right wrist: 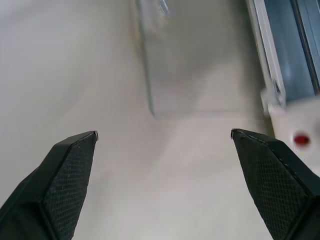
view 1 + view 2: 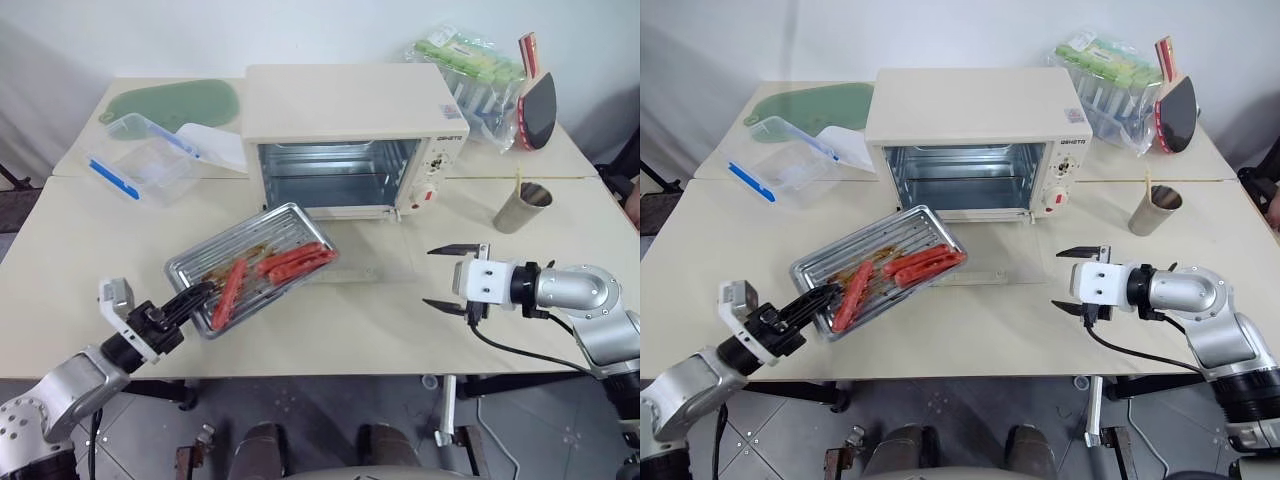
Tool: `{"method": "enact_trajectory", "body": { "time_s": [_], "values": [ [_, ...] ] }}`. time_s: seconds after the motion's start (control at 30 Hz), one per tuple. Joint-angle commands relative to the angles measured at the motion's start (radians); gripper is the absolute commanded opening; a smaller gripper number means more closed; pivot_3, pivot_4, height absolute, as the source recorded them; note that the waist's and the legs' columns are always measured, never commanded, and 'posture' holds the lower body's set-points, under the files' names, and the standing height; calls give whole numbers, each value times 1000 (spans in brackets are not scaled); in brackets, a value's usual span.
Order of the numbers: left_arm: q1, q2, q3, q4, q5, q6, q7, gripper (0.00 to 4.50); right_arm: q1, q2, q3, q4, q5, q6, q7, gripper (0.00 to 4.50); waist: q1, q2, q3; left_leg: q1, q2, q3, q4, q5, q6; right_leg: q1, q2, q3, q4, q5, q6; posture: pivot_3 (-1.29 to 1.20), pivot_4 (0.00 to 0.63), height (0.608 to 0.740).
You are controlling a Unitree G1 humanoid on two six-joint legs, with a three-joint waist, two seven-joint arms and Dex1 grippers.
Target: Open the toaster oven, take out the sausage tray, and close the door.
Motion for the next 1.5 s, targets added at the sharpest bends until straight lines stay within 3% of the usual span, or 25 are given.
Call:
{"method": "enact_trajectory", "body": {
  "time_s": [0.03,0.43,0.47,0.87,1.3,1.5],
  "values": [
    [38,-13,60,-74,-38,-31,-40,0,-32,5,-16,53,-8,-59,-19,4071,0,0,0,0,0,0,0,0,0,0,0,0,0,0,0,0,150,740],
    [342,-188,109,-355,-38,-234,-77,0,-100,128,31,282,35,-92,31,221,-4,0,0,0,0,0,2,-1,0,0,0,1,-3,0,0,0,150,740],
    [357,-192,107,-365,-38,-248,-78,0,-103,135,31,288,37,-96,35,58,-4,0,0,0,1,0,2,-1,0,0,0,1,-3,0,0,0,150,740],
    [456,-273,124,-398,-38,-351,-78,0,-162,221,4,240,147,33,92,58,1,1,0,0,1,0,2,-2,1,0,0,0,-4,0,-1,0,150,740],
    [437,-150,274,-243,-38,-237,-133,0,-289,191,-38,165,198,136,104,58,-3,1,1,0,1,0,2,-3,1,0,0,0,-4,0,-1,0,150,740],
    [422,-166,274,-233,-38,-209,-122,0,-384,206,-32,223,190,118,102,58,-1,1,1,0,1,1,2,-3,1,0,0,0,-5,0,-1,0,150,740]
  ]
}}
